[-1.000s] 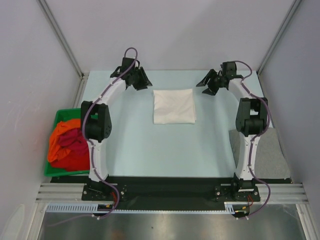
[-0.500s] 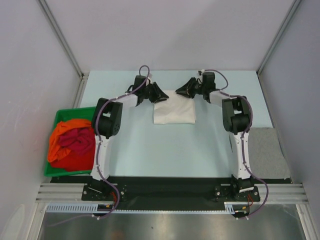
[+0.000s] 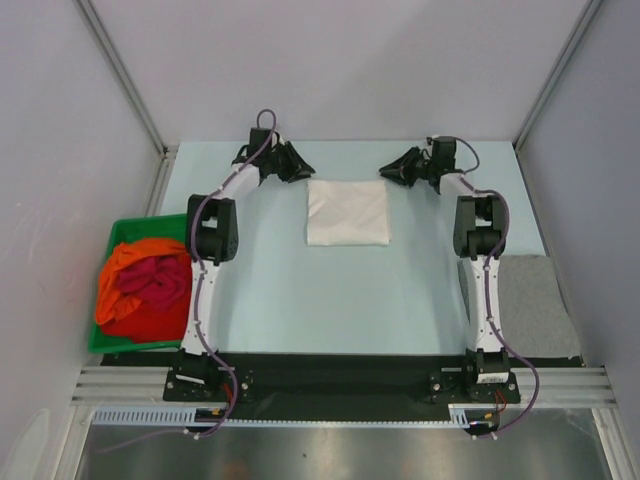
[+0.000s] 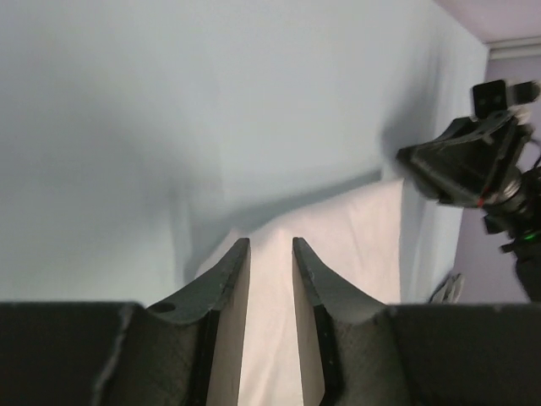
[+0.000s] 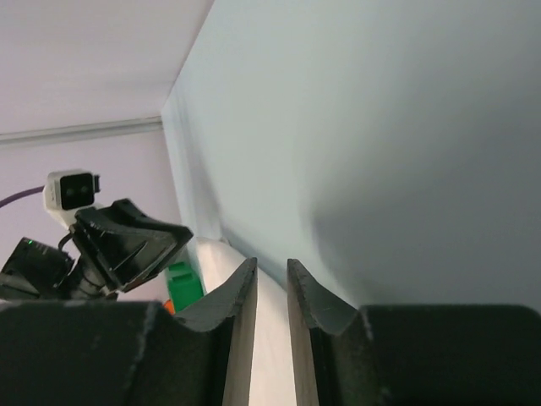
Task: Fold and stack the t-shirts
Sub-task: Fold the tshirt
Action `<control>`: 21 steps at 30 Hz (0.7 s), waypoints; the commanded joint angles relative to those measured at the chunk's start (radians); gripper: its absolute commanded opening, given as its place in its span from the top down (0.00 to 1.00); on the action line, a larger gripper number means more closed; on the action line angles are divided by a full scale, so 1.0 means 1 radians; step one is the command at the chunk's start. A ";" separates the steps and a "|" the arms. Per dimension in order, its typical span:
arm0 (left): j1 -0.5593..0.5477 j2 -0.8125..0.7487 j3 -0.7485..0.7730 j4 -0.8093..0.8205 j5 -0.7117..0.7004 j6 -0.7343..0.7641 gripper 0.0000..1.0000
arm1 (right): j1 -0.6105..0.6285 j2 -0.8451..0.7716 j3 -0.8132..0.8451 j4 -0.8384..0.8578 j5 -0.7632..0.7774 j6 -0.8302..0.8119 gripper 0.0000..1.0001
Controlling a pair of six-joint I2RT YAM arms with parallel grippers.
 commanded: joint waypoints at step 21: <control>-0.149 -0.436 -0.830 0.182 -0.027 0.158 0.71 | 0.123 -0.503 -0.877 0.219 -0.081 -0.083 0.53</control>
